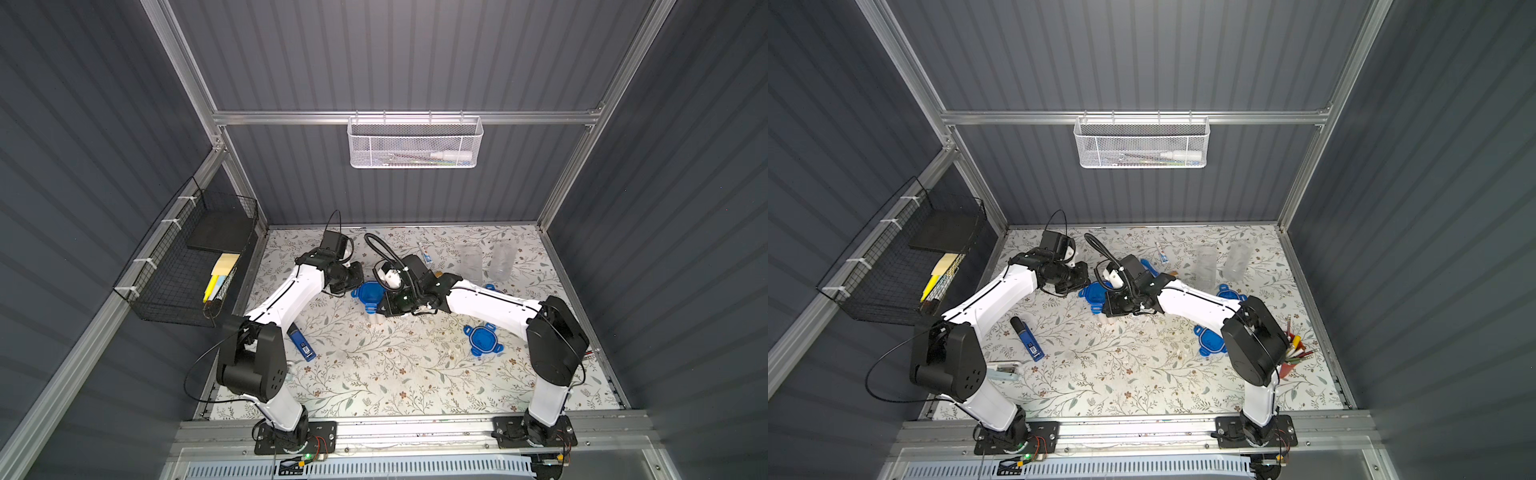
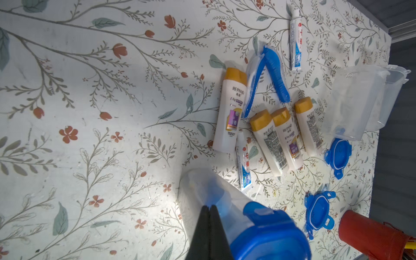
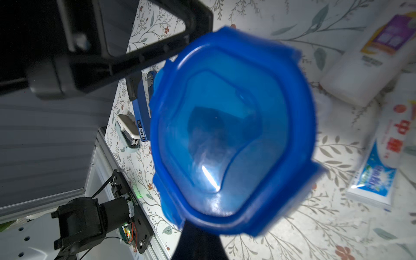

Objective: Take out toiletry kits
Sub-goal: Adjust the container at the center of the board.

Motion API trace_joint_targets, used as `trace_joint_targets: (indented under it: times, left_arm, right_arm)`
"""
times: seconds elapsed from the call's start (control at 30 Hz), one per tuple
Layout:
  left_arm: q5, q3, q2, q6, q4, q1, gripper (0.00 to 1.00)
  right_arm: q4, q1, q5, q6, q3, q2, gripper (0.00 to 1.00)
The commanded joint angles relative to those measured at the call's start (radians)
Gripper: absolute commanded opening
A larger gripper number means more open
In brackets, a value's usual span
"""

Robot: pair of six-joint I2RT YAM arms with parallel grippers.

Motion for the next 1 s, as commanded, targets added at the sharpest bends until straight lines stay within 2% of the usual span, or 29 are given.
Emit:
trace_joint_targets:
  times: [0.0,0.27,0.43,0.5,0.73,0.97]
  left_arm:
    - [0.006,0.039,0.011,0.016,-0.019,0.007,0.0]
    - [-0.087,0.056,-0.098,0.002,-0.069,0.007,0.0]
    - [-0.04,0.016,-0.178,-0.033,-0.049,0.001,0.0]
    - [-0.019,0.0,-0.192,-0.041,-0.038,-0.021,0.0]
    - [0.005,-0.015,-0.178,-0.035,0.008,-0.154,0.0]
    - [0.013,-0.071,-0.132,-0.038,0.05,-0.163,0.0]
  right_arm:
    - [0.035,0.005,-0.007,0.005,-0.021,-0.059,0.0]
    - [0.015,-0.018,0.138,-0.029,-0.115,-0.199,0.0]
    - [0.03,-0.073,0.152,-0.018,-0.184,-0.273,0.0]
    - [0.064,-0.106,0.111,0.001,-0.212,-0.286,0.04]
    - [0.276,-0.207,-0.186,0.116,-0.311,-0.26,0.21]
    - [0.514,-0.222,-0.379,0.225,-0.343,-0.167,0.36]
